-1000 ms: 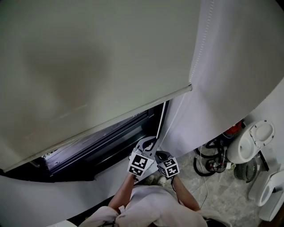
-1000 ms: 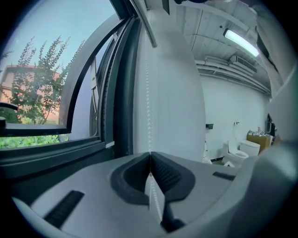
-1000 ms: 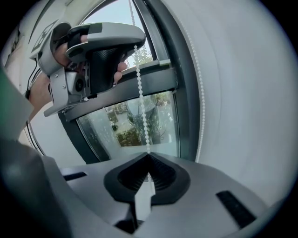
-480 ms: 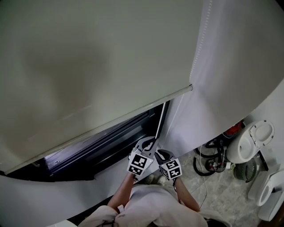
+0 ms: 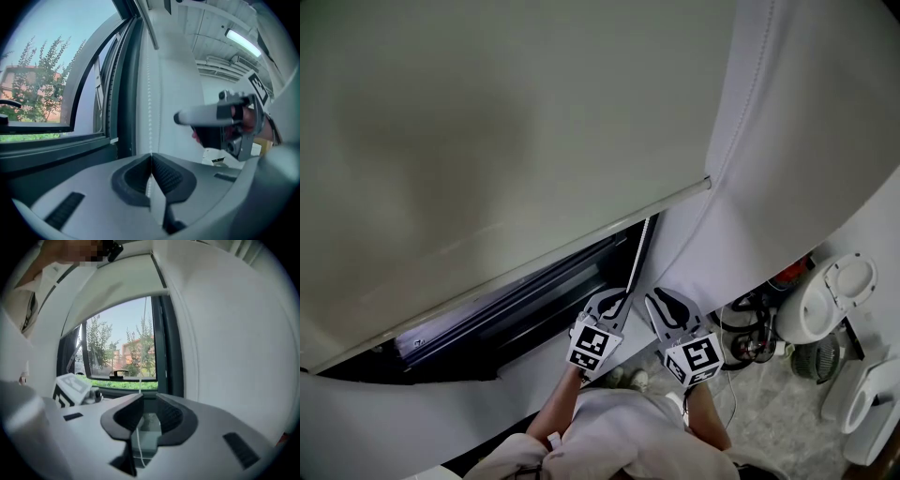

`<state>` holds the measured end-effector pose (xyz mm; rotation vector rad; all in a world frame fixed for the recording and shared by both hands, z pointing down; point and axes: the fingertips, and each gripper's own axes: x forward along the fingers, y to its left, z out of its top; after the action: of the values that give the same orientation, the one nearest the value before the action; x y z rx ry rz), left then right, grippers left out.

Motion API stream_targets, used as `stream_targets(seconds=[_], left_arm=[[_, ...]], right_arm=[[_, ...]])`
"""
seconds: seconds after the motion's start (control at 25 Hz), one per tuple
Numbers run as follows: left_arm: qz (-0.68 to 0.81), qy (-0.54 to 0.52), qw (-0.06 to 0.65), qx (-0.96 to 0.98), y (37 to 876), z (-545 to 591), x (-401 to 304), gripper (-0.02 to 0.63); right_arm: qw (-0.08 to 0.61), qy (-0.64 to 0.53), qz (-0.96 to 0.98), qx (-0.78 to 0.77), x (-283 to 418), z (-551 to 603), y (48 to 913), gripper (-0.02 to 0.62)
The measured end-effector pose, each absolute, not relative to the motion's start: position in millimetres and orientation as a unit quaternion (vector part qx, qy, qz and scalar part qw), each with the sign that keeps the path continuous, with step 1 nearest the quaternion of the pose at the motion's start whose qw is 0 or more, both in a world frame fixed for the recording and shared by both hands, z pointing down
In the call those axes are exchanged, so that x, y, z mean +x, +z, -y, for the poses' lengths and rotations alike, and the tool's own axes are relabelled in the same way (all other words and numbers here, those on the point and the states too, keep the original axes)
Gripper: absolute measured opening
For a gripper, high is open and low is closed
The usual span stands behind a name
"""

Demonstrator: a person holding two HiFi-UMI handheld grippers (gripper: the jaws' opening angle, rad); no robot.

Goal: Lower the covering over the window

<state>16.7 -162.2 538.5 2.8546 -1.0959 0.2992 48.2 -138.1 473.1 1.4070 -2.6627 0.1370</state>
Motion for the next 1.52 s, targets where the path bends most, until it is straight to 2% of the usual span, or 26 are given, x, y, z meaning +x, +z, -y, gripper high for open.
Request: stream_targets(seconds=[0.24,0.44,0.56,0.64,0.68,1.52], left_arm=[[0.351,0.096,0.035,0.931,538,160,21,0.015],[0.347,0.096,0.034,0.932,537,157,26,0.015],[0.343,0.095,0.035,0.934,539,155,26,0.015],[0.339,0.094,0.035,0.935,539,153,29,0.015],[0.336,0.093,0.035,0.936,538,152,32,0.015],[0.234,0.1,0.021,0.967,539,142,108,0.015]], right_arm=[[0.009,-0.031,0.896,0.442,33,146,392,0.08],[-0.012,-0.058,0.902,0.428,19,156,361,0.087],[-0.012,-0.068,0.9,0.431,12,164,357,0.08],[-0.013,-0.068,0.894,0.443,14,168,357,0.011],[-0.016,-0.064,0.891,0.45,18,170,358,0.003],[-0.015,-0.043,0.805,0.592,96,163,358,-0.002]])
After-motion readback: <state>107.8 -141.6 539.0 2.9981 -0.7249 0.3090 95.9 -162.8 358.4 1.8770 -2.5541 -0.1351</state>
